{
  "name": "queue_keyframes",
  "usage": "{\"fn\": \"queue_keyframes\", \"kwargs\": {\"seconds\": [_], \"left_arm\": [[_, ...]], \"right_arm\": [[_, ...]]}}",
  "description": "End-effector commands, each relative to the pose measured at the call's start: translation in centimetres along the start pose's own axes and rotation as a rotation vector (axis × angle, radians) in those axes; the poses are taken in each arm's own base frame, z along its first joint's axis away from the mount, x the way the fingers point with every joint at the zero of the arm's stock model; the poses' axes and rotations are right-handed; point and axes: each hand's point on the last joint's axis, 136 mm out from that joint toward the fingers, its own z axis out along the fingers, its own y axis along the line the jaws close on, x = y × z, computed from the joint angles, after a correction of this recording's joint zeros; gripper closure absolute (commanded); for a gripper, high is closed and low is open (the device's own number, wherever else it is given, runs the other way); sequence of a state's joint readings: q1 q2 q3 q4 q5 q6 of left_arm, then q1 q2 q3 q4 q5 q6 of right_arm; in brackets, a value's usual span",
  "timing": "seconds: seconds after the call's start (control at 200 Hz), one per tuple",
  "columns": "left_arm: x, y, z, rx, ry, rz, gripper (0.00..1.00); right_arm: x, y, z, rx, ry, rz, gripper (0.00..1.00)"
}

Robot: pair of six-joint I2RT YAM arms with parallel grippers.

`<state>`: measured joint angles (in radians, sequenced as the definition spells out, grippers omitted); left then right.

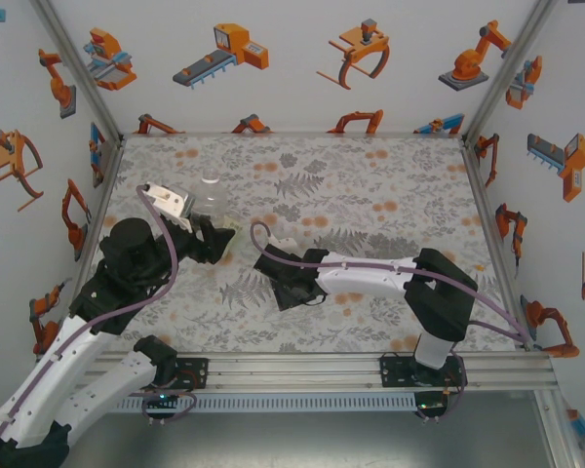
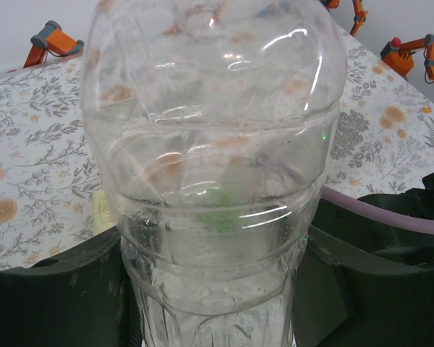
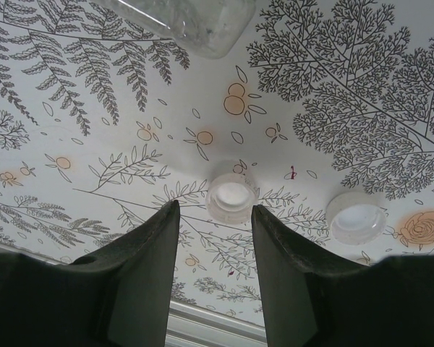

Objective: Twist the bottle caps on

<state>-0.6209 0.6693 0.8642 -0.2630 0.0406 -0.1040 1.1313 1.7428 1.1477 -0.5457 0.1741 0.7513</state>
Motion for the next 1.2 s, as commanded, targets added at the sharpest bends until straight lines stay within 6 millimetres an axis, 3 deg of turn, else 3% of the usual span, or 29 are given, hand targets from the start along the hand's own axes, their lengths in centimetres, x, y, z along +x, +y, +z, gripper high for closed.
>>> {"fn": "queue_keyframes", "kwargs": {"seconds": [0.0, 1.197], "left_arm": [[-1.5, 0.1, -0.5, -0.011, -0.032, 0.025, 0.84], [-1.5, 0.0, -0.1, -0.003, -0.012, 0.030, 0.83]], "right_arm": [[-0.3, -0.1, 0.0, 0.020, -0.008, -0.002, 0.56], [0.5, -0.8, 1.3, 0.053, 0.034, -0.007, 0.56]]}}
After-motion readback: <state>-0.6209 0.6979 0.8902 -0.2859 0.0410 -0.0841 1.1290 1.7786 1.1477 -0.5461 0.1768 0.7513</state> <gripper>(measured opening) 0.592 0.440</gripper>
